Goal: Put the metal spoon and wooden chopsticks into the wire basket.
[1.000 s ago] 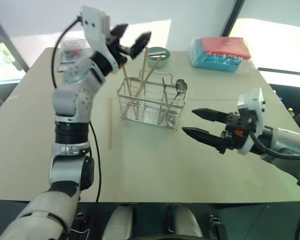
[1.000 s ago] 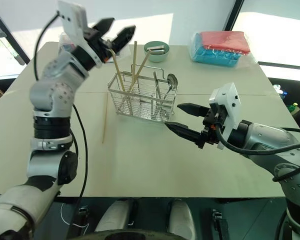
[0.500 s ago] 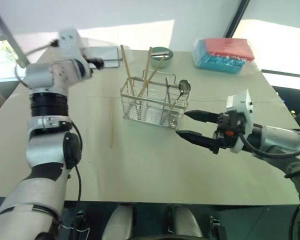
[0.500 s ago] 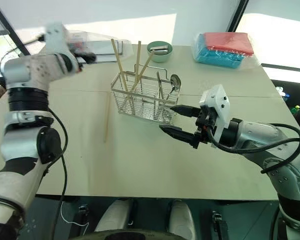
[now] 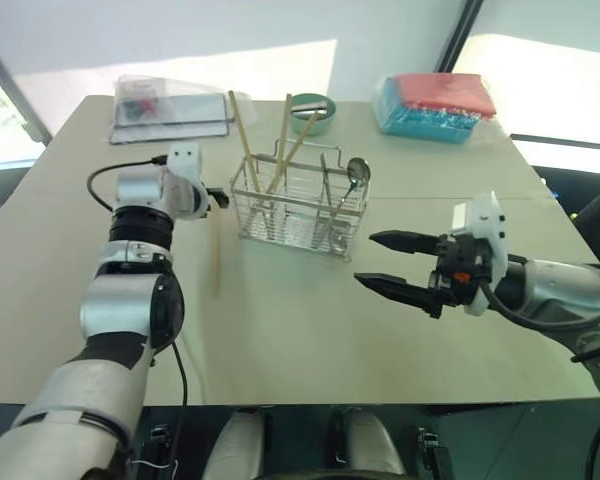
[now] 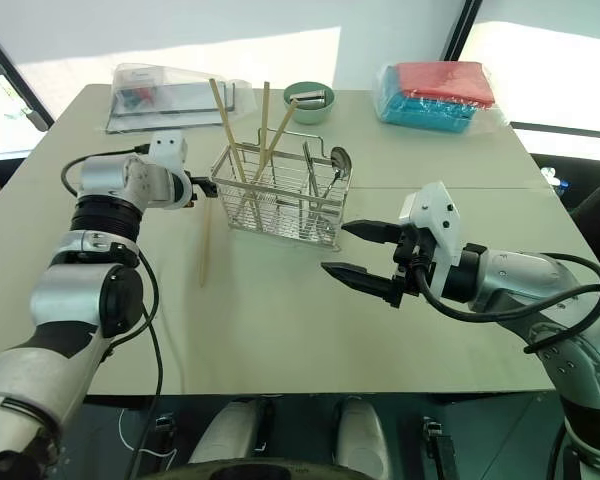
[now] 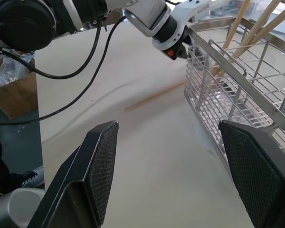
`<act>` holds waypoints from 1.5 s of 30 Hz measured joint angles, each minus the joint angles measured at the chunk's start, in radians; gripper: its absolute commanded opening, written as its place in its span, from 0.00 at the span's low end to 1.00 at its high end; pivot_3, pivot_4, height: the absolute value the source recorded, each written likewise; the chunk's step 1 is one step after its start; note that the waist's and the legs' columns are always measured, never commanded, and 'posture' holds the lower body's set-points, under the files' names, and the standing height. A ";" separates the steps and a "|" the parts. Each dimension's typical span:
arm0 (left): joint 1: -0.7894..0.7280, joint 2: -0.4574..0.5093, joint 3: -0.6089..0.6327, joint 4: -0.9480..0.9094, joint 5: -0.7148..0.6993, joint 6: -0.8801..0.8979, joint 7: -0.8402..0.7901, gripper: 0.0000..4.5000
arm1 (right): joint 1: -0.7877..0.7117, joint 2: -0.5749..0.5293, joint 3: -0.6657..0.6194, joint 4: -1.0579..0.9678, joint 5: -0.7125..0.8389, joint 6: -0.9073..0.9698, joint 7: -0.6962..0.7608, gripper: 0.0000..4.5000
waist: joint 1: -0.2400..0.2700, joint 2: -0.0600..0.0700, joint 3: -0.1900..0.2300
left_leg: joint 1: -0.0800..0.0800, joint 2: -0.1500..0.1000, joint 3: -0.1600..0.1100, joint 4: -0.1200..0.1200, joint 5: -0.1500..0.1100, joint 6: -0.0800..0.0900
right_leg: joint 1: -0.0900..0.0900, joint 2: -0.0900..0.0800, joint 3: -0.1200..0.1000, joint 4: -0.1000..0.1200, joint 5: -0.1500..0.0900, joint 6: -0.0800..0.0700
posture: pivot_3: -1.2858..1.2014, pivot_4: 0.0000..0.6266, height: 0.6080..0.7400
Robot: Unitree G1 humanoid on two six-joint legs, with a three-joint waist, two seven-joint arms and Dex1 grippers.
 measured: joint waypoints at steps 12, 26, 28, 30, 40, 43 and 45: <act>-0.042 -0.022 0.023 0.126 0.029 -0.084 0.017 0.38 | 0.028 0.015 -0.016 -0.029 0.018 0.000 -0.034 0.77 | 0.019 0.002 -0.002 | 0.001 -0.001 0.000 0.000 0.000 0.000 | 0.002 -0.002 -0.001 0.000 0.000 0.000 | 0.52 0.24 0.45; -0.034 -0.001 0.041 0.138 0.043 -0.140 0.048 0.01 | 0.011 0.017 -0.016 -0.027 0.029 0.000 -0.048 0.77 | 0.013 0.002 -0.002 | 0.001 -0.002 0.000 0.000 0.000 0.000 | 0.001 -0.003 -0.001 0.001 0.000 0.001 | 0.52 0.24 0.45; -0.017 0.034 0.042 0.121 0.051 -0.246 0.056 0.01 | 0.013 0.016 -0.016 -0.024 0.030 0.000 -0.042 0.77 | 0.011 0.001 -0.001 | 0.000 0.000 0.001 0.000 0.000 0.000 | -0.001 -0.002 -0.001 0.001 0.000 0.000 | 0.52 0.24 0.45; -0.018 0.078 0.056 0.095 0.060 -0.349 0.074 0.01 | 0.012 0.014 -0.017 -0.023 0.033 0.001 -0.037 0.77 | 0.013 0.000 0.000 | -0.001 0.001 0.000 0.000 0.000 -0.001 | -0.002 -0.002 -0.001 0.001 0.000 0.000 | 0.52 0.24 0.45; -0.172 0.123 0.220 -0.351 -0.124 -0.807 -0.069 0.01 | 0.002 0.006 -0.033 -0.022 0.080 0.035 -0.042 0.77 | 0.035 0.000 -0.001 | 0.000 -0.003 0.001 0.002 -0.001 0.000 | 0.003 -0.005 -0.002 -0.004 0.001 0.002 | 0.52 0.24 0.45; -0.163 0.060 0.197 -0.467 -0.175 -0.783 -0.123 0.01 | -0.009 0.006 -0.033 -0.022 0.085 0.043 -0.055 0.77 | 0.039 0.001 -0.001 | 0.001 -0.003 0.001 0.002 -0.001 0.001 | 0.004 -0.004 -0.002 -0.002 0.001 0.002 | 0.52 0.24 0.45; -0.117 0.025 0.154 -0.525 -0.181 -0.766 -0.157 0.01 | -0.010 0.006 -0.033 -0.023 0.091 0.049 -0.065 0.77 | 0.037 0.002 -0.001 | 0.001 -0.002 0.001 0.003 -0.001 0.001 | 0.004 -0.003 -0.002 -0.001 0.001 0.002 | 0.52 0.24 0.45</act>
